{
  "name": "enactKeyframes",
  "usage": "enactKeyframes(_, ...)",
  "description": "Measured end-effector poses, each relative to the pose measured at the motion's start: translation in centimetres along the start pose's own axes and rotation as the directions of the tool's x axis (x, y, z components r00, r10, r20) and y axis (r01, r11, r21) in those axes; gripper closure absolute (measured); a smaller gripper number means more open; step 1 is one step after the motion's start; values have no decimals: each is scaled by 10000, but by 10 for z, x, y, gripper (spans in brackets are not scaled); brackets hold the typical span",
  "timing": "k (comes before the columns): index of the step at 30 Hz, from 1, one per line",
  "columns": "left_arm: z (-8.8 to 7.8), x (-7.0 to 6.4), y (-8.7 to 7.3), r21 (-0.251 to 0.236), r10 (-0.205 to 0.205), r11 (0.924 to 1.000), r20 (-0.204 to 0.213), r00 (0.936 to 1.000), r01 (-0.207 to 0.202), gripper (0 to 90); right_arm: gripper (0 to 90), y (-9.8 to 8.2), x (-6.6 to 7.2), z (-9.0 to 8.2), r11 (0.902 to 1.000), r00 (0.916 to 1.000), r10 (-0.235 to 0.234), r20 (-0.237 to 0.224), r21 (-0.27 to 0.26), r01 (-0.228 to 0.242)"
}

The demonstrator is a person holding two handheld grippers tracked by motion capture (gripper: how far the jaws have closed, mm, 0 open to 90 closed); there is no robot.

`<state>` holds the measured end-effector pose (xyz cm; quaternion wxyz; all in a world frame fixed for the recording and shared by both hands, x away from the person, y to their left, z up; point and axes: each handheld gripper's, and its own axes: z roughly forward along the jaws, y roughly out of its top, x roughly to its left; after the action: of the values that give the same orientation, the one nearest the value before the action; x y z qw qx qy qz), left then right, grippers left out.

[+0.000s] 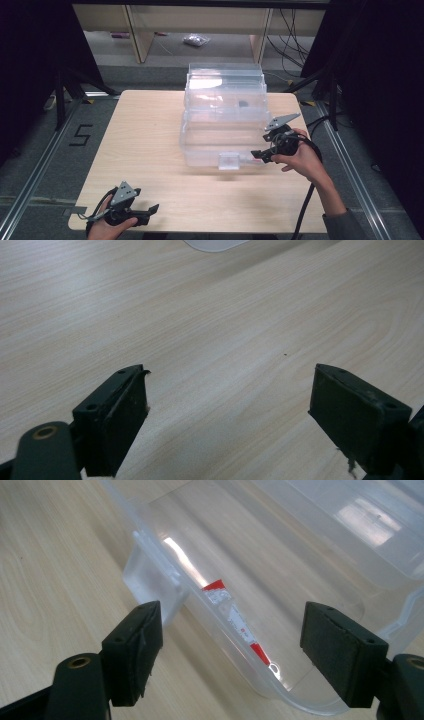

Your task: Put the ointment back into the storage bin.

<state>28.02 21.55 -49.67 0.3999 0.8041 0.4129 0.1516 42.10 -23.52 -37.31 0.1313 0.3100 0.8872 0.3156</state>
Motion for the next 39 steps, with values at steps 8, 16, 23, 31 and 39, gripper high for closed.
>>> enactKeyframes(8, 0, 0, 0, -14, 45, 10000, 9, 10000, -45, 150, 245, -8, 6, -2, 9989, 9994, -349, -59, -309, 347)
enactKeyframes(16, -1, 0, 0, 0, 46, 10000, -6, 10000, -46, 150, 235, -15, 13, -5, 9998, 9997, -180, -169, -116, 178)
enactKeyframes(23, -1, 0, 0, 9, 48, 10000, -14, 10000, -48, 150, 224, -21, 18, -2, 9997, 9995, -186, -262, -143, 183)
enactKeyframes(31, 0, 0, 0, -28, 5, 10000, -30, 10000, -5, 150, 220, -32, 26, 3, 9998, 9991, -208, -366, -88, 205)
enactKeyframes(39, 0, 0, 1, 23, 15, 10000, -91, 10000, -15, 150, 218, -37, 30, 11, 9998, 9991, -175, -399, -21, 175)
